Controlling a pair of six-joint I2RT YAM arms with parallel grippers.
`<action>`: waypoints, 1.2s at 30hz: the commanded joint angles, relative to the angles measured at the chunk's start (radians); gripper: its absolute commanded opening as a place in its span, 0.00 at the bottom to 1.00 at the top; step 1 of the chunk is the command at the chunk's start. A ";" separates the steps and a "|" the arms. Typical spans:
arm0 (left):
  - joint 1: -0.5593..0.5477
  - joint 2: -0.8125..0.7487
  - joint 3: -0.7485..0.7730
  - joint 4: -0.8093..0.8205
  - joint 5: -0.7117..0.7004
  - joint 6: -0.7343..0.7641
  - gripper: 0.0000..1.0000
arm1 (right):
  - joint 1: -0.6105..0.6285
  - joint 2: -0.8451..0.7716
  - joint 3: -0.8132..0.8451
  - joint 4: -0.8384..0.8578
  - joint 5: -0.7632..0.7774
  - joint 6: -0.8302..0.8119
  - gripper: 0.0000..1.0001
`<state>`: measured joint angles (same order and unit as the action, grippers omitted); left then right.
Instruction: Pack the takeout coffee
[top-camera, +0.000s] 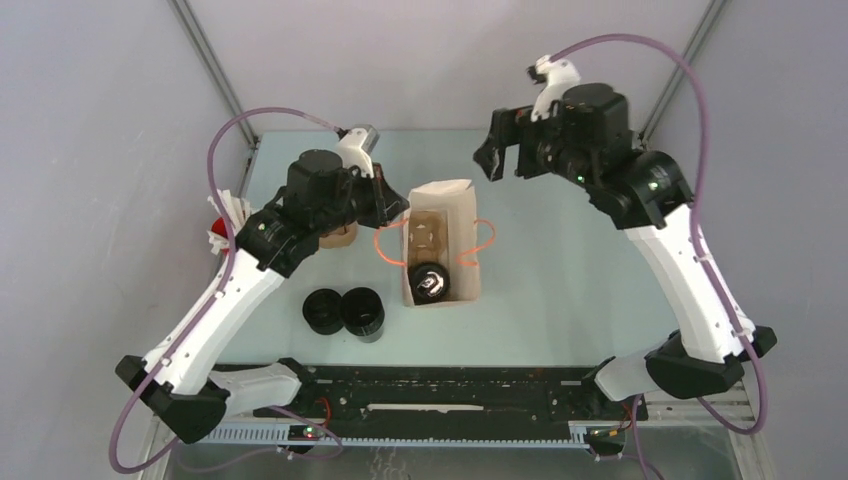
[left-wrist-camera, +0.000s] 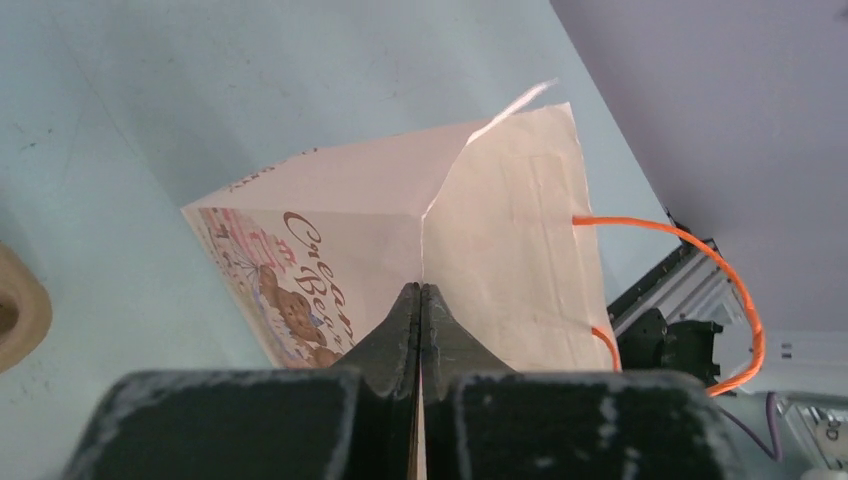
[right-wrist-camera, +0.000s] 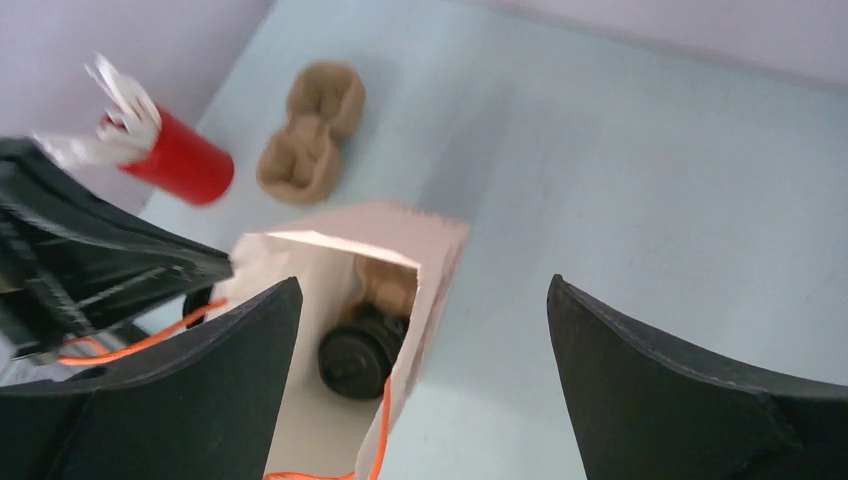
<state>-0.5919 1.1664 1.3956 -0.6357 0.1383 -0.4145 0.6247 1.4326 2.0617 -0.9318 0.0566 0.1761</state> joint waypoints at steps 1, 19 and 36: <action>-0.069 -0.069 -0.058 0.106 -0.058 0.054 0.00 | -0.007 -0.006 -0.105 -0.030 -0.068 0.082 1.00; -0.107 0.033 0.038 -0.063 -0.321 -0.013 0.00 | 0.006 -0.109 -0.338 -0.016 -0.057 0.114 0.98; 0.108 0.071 0.512 -0.446 -0.433 -0.074 0.81 | -0.064 -0.116 -0.322 0.014 -0.042 0.050 0.99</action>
<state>-0.5442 1.2945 1.7660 -0.9230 -0.2150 -0.4519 0.5816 1.3312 1.7092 -0.9634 0.0147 0.2554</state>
